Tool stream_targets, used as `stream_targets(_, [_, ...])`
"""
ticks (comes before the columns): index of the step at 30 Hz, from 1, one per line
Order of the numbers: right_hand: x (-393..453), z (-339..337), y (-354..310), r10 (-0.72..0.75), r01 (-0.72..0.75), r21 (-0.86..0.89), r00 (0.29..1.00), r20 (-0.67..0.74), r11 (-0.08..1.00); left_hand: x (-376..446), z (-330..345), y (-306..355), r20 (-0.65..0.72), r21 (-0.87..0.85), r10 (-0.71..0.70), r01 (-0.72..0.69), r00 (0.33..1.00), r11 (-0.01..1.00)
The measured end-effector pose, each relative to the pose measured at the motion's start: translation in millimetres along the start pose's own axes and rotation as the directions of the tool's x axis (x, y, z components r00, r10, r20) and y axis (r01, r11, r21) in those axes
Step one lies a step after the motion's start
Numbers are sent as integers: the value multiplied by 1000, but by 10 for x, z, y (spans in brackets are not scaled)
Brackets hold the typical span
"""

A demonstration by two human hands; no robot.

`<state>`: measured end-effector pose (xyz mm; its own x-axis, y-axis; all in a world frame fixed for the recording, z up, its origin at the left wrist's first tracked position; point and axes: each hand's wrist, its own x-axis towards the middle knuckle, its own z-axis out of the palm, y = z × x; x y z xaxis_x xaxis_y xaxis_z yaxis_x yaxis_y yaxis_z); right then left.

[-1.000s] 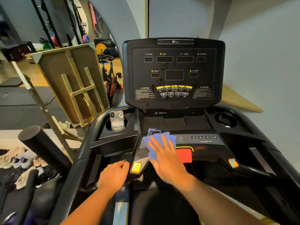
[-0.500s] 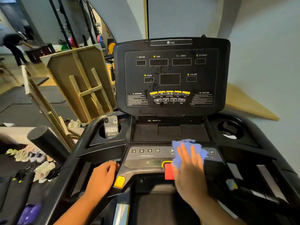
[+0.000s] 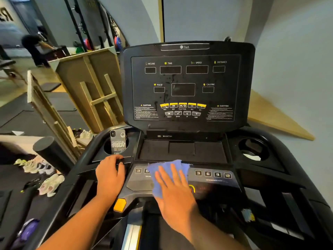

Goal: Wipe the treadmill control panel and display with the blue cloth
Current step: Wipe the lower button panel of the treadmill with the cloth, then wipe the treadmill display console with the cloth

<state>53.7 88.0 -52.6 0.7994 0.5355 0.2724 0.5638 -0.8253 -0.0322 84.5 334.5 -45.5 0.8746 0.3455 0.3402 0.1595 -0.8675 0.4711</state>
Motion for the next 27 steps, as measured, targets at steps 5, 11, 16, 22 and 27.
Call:
stream_targets(5, [-211, 156, 343, -217, 227, -113, 972, 91, 967, -21, -3, -25, 8, 10, 0, 0, 1000, 1000])
stream_targets(11, [49, -26, 153, 42, -44, 43, 998, 37, 998, 29, -19, -19, 19, 72, 32, -34, 999, 997])
stream_targets(16, [284, -35, -167, -210, 214, -2, 963, 170, 977, 268, -68, -57, 67, 166, 79, -89, 995, 982])
stream_targets(22, [-7, -148, -179, -84, 34, 225, 972, 219, 974, 686, -53, -95, 264, 29, 86, -97, 961, 995])
stream_targets(27, [501, -932, 27, 478, -537, 824, 685, 551, -181, 812, 33, -113, 346, -30, 114, -110, 931, 993])
